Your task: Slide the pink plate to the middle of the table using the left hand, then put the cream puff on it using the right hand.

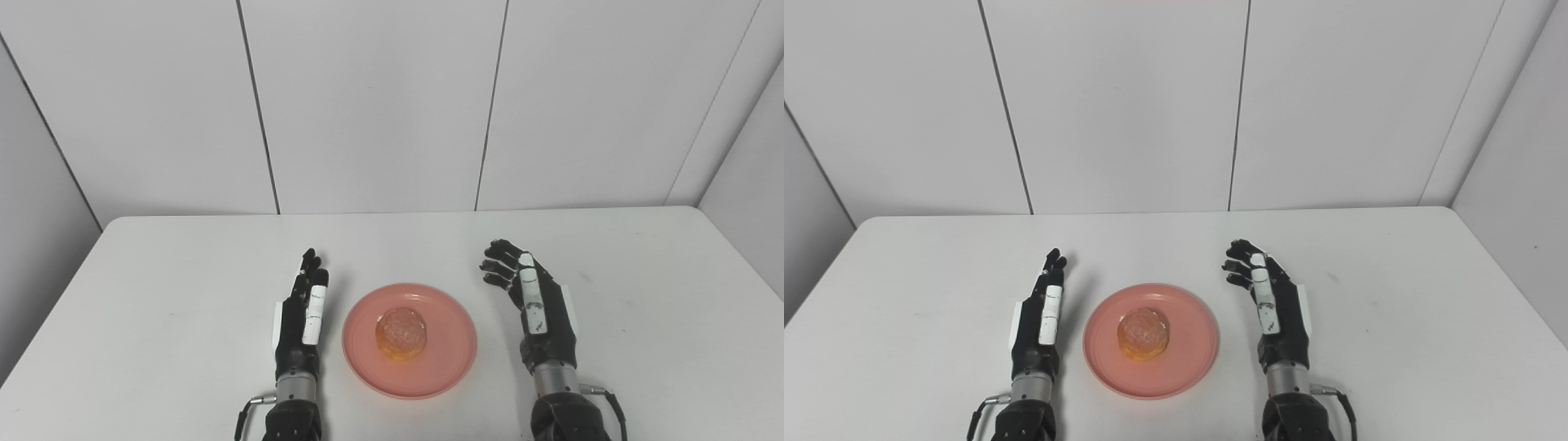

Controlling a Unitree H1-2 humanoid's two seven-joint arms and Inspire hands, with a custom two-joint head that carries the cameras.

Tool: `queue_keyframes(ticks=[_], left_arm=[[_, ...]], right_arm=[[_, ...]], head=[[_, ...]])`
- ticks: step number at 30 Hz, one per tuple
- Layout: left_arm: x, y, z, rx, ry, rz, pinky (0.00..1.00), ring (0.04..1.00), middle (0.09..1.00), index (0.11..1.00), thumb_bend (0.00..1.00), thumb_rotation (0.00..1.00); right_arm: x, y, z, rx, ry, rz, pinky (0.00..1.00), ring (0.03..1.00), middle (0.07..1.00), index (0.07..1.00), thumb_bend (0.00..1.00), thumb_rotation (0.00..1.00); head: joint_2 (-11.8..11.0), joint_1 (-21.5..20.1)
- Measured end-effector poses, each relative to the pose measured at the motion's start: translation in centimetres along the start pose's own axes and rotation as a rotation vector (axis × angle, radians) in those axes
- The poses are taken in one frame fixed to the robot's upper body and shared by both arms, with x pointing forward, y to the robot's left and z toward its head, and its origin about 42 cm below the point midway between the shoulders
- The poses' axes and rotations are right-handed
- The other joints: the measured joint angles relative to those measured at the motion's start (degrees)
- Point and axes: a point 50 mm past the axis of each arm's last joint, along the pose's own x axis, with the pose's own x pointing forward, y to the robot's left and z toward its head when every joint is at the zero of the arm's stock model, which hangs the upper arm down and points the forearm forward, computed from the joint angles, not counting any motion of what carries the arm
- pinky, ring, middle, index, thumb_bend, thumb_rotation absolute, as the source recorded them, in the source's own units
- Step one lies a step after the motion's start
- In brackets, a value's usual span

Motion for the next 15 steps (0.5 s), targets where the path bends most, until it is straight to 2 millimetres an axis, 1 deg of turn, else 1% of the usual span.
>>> queue_keyframes(ticks=[5,8,11,12,13,14,15], left_arm=[[-0.2,0.3,0.1,0.005,-0.007,0.026,1.00,1.000,0.992,0.955,0.89,0.96],[-0.4,0.3,0.1,0.006,0.000,0.023,1.00,1.000,0.983,0.954,0.88,0.94],[-0.5,0.3,-0.1,-0.002,0.018,0.005,1.00,1.000,0.980,0.952,0.88,0.93],[-0.6,0.4,-0.1,-0.008,0.022,0.003,1.00,1.000,0.980,0.952,0.88,0.93],[-0.6,0.4,-0.1,-0.011,0.025,0.002,1.00,1.000,0.979,0.951,0.87,0.93],[-0.6,0.5,-0.1,-0.018,0.027,-0.001,1.00,1.000,0.979,0.951,0.87,0.93],[-0.7,0.5,-0.1,-0.018,0.028,-0.006,1.00,1.000,0.981,0.952,0.87,0.94]], right_arm=[[-0.6,-0.1,-1.1,-0.016,0.034,-0.008,0.72,0.734,0.719,0.681,0.79,0.94],[-0.9,0.0,-1.5,-0.023,0.049,-0.005,0.74,0.746,0.733,0.691,0.79,0.94],[-0.9,0.2,-1.8,-0.050,0.057,0.013,0.79,0.786,0.767,0.717,0.79,0.97],[-0.9,0.2,-1.9,-0.063,0.060,0.022,0.79,0.787,0.768,0.718,0.79,0.97],[-1.0,0.2,-2.0,-0.078,0.063,0.029,0.83,0.817,0.798,0.736,0.78,0.99],[-1.0,0.1,-2.1,-0.089,0.065,0.034,0.84,0.824,0.805,0.740,0.77,0.99],[-1.0,0.1,-2.1,-0.098,0.067,0.038,0.88,0.855,0.840,0.763,0.76,1.00]], head=[[0.26,0.00],[0.35,0.09],[0.62,0.18],[0.62,0.18],[0.70,0.00],[0.70,0.00],[0.70,-0.17]])
